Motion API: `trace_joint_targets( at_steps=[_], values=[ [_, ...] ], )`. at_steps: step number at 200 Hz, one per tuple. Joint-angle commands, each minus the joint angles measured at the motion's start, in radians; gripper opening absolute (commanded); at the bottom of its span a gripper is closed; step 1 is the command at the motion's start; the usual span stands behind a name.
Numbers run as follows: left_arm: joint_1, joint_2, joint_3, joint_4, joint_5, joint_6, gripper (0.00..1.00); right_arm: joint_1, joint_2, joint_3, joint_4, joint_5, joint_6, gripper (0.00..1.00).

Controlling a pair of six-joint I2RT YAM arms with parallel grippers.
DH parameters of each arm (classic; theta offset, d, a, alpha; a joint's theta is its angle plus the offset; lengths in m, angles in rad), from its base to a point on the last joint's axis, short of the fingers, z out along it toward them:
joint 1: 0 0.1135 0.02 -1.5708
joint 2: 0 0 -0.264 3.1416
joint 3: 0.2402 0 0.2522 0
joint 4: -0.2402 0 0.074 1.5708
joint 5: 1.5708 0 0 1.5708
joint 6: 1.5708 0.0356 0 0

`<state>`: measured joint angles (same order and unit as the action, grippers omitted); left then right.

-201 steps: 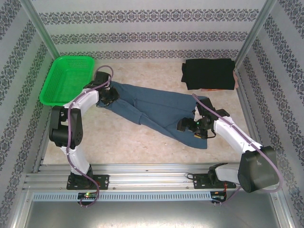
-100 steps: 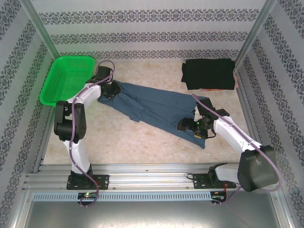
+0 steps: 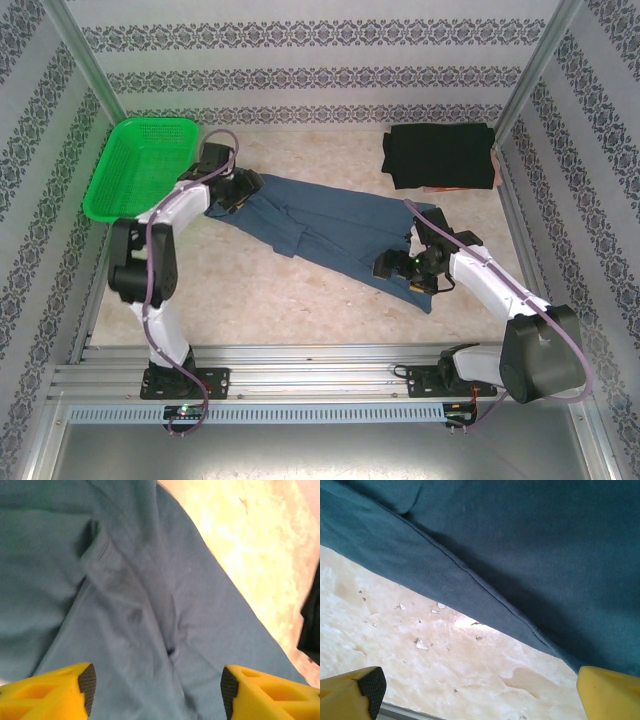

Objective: Fold and stack the t-shirts

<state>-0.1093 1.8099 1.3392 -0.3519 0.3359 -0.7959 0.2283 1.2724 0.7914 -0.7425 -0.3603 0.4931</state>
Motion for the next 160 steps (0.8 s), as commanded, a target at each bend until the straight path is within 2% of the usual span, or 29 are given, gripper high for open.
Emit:
trace_joint_targets(
  at_steps=[1, 29, 63, 128, 160],
  values=[
    [0.008, -0.185, -0.118, -0.029, -0.013, -0.023, 0.69, -0.014, -0.019, -0.009, 0.004, -0.011, -0.012, 0.98],
    [0.023, -0.263, -0.307, 0.016, -0.005, -0.045, 0.64, -0.015, -0.009, 0.003, 0.011, -0.021, -0.014, 0.98],
    [0.057, -0.244, -0.472, 0.288, 0.041, -0.132, 0.58, -0.015, -0.001, 0.023, 0.008, -0.034, -0.020, 0.98],
    [0.068, -0.072, -0.498, 0.623, 0.039, -0.209, 0.54, -0.015, -0.034, 0.008, -0.001, -0.033, -0.017, 0.98],
    [0.068, 0.000, -0.479, 0.708, 0.050, -0.230, 0.41, -0.017, -0.043, 0.000, -0.001, -0.031, -0.016, 0.98]
  ],
)
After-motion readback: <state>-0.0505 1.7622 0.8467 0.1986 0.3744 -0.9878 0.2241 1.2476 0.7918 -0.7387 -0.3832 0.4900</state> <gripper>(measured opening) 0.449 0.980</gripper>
